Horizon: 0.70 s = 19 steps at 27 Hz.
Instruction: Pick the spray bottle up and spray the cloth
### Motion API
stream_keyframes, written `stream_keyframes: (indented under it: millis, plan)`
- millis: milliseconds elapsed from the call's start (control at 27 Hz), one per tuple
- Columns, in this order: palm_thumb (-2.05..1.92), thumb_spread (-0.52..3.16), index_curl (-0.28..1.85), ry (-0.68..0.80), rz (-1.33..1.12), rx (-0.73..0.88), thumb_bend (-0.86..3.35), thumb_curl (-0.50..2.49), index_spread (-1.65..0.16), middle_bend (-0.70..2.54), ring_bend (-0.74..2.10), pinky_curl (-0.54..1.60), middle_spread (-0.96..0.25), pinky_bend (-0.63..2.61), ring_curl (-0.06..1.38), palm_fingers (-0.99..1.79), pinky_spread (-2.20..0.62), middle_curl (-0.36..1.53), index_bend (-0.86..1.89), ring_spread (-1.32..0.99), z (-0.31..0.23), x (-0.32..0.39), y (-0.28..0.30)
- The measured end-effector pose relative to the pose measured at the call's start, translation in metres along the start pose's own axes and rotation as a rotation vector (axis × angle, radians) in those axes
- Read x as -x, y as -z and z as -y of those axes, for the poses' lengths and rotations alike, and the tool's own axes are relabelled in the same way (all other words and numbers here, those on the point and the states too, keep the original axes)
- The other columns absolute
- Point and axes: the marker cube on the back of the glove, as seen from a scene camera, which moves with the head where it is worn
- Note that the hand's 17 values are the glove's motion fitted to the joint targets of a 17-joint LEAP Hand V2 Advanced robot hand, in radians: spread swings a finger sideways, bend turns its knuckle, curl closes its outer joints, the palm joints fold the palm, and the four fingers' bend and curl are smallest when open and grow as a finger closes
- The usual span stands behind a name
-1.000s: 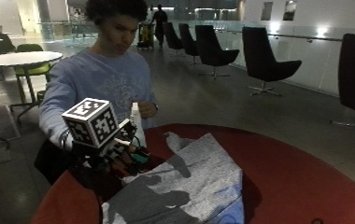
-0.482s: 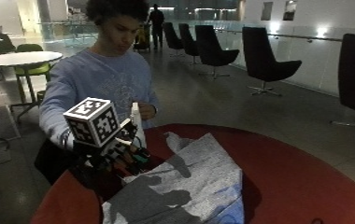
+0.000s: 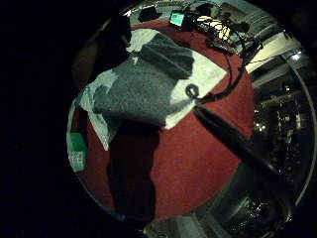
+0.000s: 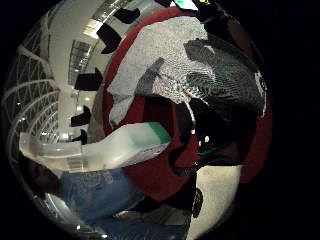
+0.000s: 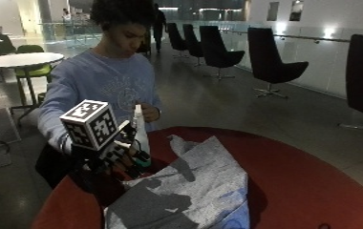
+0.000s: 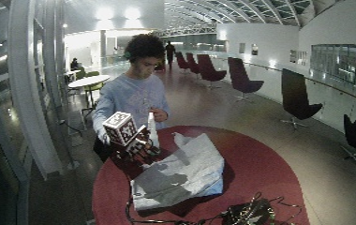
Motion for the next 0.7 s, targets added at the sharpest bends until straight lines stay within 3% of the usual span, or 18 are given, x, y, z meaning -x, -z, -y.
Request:
stream_keyframes:
  millis: [704]
  plan:
    - [0.69,1.20,0.29,0.065,0.086,0.002,0.09,0.32,-0.39,0.24,0.24,0.31,-0.06,0.24,0.26,0.60,0.17,0.34,0.15,-0.03,-0.059,0.011,-0.002]
